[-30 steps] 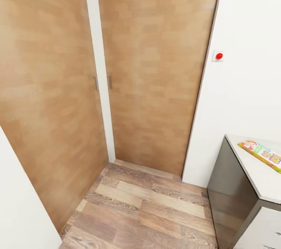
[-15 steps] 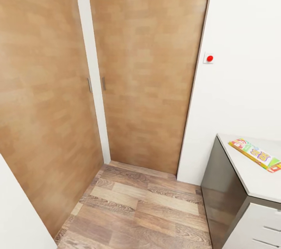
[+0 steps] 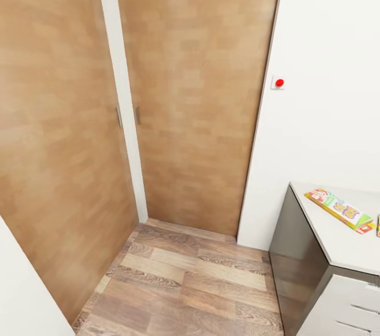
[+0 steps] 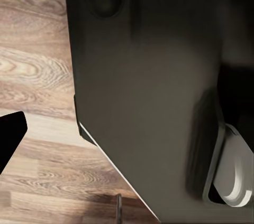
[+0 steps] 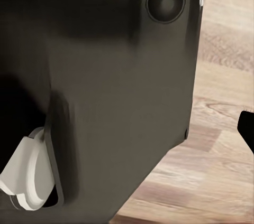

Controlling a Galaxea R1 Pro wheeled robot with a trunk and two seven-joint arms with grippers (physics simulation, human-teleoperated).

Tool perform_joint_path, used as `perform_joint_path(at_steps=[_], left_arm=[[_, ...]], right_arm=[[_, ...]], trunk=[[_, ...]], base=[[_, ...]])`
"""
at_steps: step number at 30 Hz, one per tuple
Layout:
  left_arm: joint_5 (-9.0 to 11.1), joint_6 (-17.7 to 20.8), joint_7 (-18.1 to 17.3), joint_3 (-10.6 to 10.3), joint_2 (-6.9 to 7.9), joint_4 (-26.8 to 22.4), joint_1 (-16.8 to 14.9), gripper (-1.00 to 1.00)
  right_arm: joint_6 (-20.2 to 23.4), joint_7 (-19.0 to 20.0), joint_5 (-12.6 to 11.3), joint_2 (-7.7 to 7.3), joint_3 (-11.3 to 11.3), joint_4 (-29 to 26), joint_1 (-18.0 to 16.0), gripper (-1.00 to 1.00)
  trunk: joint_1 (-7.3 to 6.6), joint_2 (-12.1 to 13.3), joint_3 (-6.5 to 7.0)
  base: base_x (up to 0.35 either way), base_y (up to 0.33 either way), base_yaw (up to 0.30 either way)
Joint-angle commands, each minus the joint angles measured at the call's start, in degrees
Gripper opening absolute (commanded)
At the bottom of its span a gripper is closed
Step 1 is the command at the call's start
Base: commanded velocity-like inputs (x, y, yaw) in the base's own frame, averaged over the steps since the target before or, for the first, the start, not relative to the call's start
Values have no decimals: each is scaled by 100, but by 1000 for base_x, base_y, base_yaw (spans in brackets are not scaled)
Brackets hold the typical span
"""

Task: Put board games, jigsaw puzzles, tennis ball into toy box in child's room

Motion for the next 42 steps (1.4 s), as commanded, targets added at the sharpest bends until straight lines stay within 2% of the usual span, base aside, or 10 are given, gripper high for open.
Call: perform_joint_path(at_steps=[1,30,42], left_arm=[[-1,-2,0,-3,0,-1,-1,100],[-2,-2,0,-13,0,-1,-1,100],[-1,-4,0,-13,0,-4,-1,100]], right_arm=[[-13,2,0,1,-2,-1,0,100],[-18,2,-10,-11,-2,-1,0,100],[-20,2,2,-77,0,-1,0,100]], trunk=[[-22,38,14],[-659,1202,535],[-923,1683,750]], base=[[0,0,-204],[0,0,-280],[0,0,-219]])
